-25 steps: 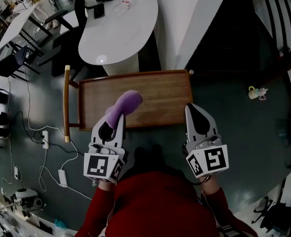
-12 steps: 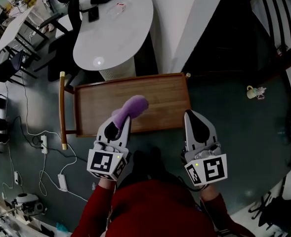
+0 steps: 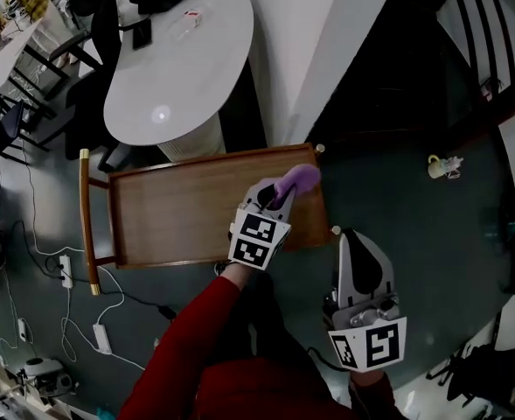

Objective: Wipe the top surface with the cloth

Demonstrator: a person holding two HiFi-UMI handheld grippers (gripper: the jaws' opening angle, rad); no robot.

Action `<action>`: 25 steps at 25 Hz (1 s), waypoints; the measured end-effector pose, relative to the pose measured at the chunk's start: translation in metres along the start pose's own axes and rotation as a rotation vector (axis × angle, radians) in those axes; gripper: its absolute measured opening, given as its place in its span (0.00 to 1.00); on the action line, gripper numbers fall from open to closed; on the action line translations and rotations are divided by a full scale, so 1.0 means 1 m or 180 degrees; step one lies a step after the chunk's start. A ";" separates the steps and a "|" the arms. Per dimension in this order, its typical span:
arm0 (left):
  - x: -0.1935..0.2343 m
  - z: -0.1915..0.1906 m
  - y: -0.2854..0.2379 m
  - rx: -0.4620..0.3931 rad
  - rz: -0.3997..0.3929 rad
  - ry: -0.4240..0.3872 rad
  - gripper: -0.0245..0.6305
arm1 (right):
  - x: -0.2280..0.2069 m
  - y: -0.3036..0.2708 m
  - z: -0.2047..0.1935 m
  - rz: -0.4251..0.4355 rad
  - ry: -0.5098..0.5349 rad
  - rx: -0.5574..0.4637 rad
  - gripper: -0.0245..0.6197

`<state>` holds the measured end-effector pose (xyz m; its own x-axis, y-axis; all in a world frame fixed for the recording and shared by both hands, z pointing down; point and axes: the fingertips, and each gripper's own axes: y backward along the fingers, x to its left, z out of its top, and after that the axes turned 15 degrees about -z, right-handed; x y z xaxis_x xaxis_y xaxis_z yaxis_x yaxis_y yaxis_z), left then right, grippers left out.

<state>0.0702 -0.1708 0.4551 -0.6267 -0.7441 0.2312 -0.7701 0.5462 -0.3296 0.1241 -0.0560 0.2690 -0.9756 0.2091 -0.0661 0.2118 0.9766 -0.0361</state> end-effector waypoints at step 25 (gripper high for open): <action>0.100 -0.062 -0.043 0.1008 0.0603 0.0569 0.14 | 0.003 -0.024 -0.025 0.0159 -0.0099 0.0385 0.06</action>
<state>0.0332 -0.2453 0.5494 -0.7862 -0.5480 0.2856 -0.5819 0.5009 -0.6407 0.1150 -0.0774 0.2951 -0.9619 0.2540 -0.1015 0.2673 0.9516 -0.1519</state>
